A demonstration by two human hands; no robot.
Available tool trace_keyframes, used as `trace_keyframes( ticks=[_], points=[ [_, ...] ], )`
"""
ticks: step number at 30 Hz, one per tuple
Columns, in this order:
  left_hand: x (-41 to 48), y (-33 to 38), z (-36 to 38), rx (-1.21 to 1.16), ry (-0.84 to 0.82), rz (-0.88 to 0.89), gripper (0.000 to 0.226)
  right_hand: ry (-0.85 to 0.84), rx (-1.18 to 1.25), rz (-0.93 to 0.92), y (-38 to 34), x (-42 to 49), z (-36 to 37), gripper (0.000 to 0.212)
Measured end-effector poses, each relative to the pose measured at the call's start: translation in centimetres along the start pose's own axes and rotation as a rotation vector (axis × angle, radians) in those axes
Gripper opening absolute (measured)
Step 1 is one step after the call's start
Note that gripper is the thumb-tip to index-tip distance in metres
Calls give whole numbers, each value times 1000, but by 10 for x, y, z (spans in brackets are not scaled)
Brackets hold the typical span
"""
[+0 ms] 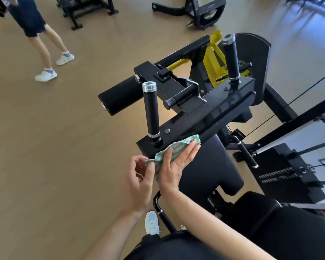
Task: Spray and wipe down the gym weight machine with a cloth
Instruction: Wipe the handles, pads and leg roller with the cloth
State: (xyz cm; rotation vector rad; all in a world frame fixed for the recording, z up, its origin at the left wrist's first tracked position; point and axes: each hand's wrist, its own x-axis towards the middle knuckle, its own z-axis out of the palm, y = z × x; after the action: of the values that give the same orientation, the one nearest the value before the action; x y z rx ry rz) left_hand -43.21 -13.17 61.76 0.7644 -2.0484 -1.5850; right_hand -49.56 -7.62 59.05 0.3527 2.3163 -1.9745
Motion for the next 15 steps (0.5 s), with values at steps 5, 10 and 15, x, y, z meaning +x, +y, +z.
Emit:
trace_keyframes(
  ticks=[5,10,15],
  points=[
    [5,7,1,114,-63,195,13,79,38,53,-7,20,-5,76],
    [19,14,16,277,-240,411,11,184,100,89,-18,80,-30,73],
    [53,51,54,508,-298,768,16,210,163,111,-25,150,-65,71]
  ],
)
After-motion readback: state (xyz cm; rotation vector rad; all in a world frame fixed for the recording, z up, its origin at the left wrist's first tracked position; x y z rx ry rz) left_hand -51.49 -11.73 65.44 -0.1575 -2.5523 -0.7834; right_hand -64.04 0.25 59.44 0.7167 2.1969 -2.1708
